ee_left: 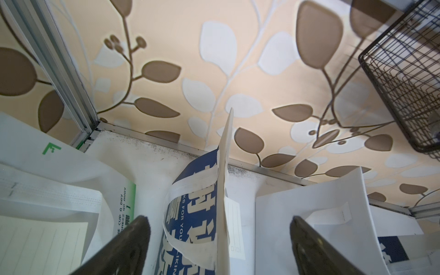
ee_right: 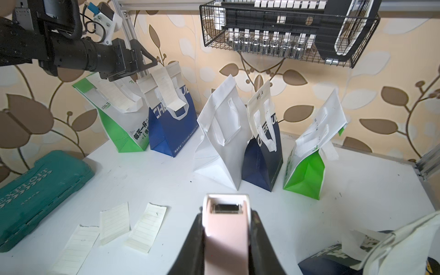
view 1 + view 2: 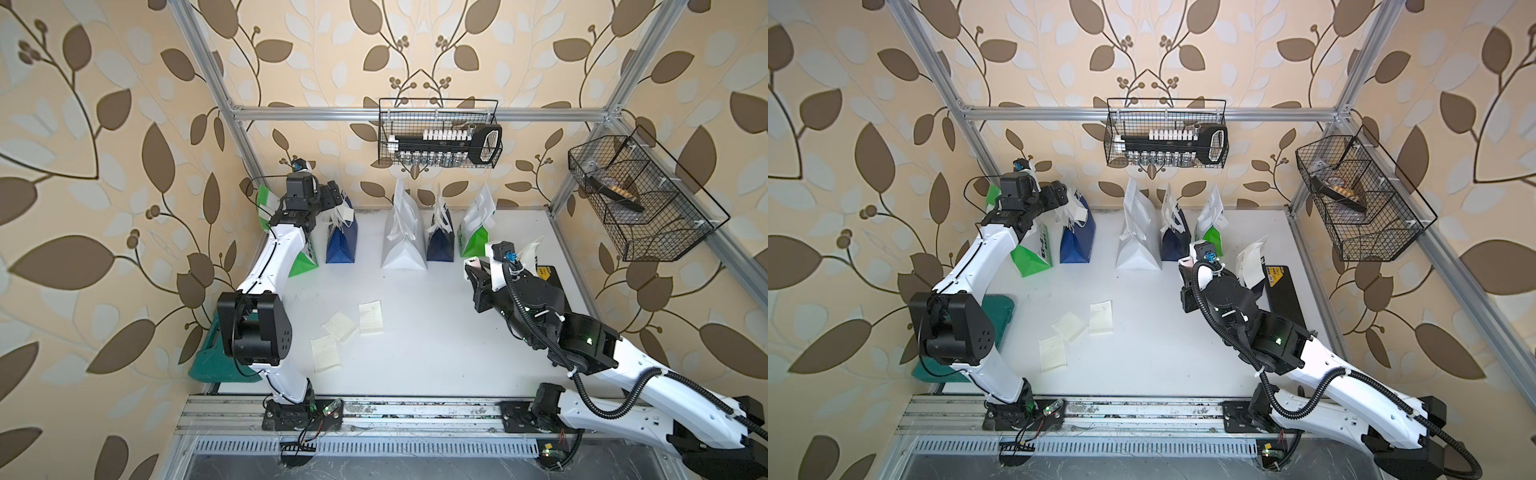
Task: Staple the receipts to the bags
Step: Place the takeout bag at the center of the board, then place the stapler at the center of the board.
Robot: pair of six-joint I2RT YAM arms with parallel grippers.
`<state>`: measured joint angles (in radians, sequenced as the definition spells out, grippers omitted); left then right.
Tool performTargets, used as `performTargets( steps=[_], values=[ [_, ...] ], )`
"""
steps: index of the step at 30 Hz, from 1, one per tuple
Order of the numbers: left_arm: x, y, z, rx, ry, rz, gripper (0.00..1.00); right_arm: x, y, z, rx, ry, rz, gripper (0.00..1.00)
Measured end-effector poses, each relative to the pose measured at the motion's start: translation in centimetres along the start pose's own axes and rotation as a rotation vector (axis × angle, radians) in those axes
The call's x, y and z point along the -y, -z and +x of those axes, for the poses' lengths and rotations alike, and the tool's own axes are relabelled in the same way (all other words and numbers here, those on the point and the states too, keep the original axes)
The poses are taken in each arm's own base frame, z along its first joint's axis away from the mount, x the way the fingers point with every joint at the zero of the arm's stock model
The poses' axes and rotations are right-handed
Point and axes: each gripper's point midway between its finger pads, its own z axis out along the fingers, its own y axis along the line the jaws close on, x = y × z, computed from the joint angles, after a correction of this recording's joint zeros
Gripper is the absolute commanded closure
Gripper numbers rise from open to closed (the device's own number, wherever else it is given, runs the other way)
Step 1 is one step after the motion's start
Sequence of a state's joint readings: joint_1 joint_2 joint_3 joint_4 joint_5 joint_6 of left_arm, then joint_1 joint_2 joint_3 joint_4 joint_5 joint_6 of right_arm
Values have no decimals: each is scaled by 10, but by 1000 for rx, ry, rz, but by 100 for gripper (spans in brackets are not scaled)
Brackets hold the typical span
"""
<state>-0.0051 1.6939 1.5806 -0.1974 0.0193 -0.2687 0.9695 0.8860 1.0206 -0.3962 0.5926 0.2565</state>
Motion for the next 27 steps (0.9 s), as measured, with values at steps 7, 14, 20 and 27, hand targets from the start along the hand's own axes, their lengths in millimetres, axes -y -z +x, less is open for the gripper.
performTargets(
  steps=[7,14,20,27],
  values=[
    [10,30,-20,34,17,27,1,5,-19,45,-164,-56,-7,99],
    [42,131,-69,197,94,169,1,52,-59,143,-534,-184,93,100],
    [63,221,-53,235,199,358,1,68,-80,212,-794,-211,152,96],
    [48,223,35,30,312,377,1,81,-92,275,-995,-177,225,97]
  ],
)
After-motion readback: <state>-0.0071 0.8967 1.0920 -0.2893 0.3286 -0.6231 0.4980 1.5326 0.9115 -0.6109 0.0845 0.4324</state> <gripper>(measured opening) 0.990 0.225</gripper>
